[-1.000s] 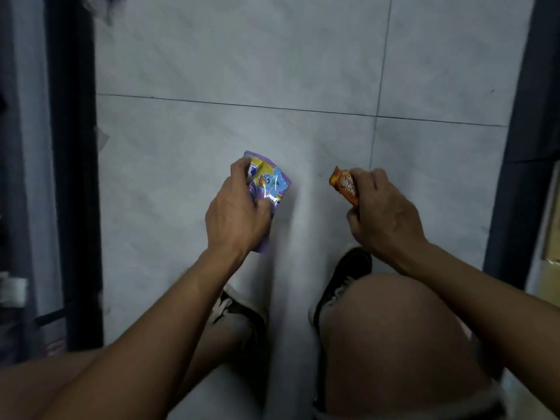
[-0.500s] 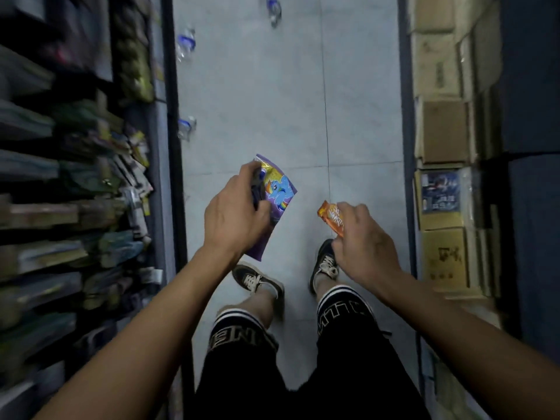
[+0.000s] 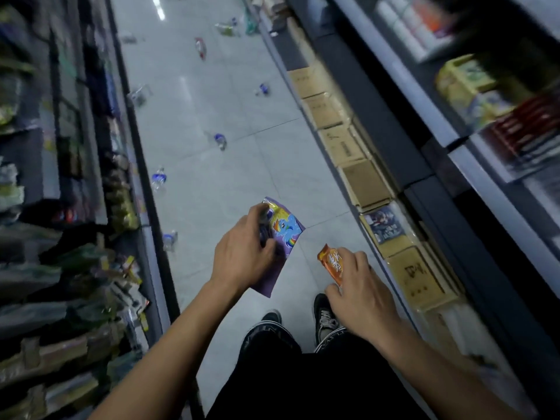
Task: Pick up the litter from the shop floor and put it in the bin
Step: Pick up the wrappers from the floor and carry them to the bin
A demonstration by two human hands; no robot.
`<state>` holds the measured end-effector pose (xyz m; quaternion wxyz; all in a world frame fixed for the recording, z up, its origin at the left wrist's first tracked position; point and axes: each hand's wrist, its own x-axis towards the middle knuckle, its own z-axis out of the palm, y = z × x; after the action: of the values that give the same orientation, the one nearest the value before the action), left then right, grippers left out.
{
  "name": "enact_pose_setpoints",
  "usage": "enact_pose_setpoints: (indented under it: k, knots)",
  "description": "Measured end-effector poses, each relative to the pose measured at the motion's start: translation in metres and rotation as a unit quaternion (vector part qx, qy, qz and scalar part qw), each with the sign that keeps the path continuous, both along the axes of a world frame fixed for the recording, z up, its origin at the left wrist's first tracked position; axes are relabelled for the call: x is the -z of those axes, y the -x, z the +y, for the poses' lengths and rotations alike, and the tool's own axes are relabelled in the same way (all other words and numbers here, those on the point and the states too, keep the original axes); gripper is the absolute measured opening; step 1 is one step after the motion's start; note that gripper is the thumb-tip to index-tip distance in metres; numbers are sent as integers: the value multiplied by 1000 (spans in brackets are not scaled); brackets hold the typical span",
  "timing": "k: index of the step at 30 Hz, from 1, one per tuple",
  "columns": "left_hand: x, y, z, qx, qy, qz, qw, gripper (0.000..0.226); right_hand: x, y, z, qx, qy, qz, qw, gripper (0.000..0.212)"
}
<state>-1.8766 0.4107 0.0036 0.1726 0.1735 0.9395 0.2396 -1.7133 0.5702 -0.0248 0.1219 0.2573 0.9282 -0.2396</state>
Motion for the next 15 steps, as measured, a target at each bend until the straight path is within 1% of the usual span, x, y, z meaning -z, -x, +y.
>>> enact_pose_setpoints:
  k: [4, 8, 11, 15]
  knots:
    - [-4, 1, 4, 102, -16, -20, 994, 52, -8, -27, -24, 105, 10, 33, 994, 67]
    - [-7, -4, 10, 213, -35, -22, 976, 55, -18, -66, -50, 235, 5, 48, 971, 76]
    - [-11, -16, 22, 285, -45, -8, 957, 57, -31, -102, -68, 324, -15, 44, 945, 75]
    - [-21, -54, 45, 390, -69, -6, 918, 62, -47, -155, -93, 421, -41, 57, 904, 67]
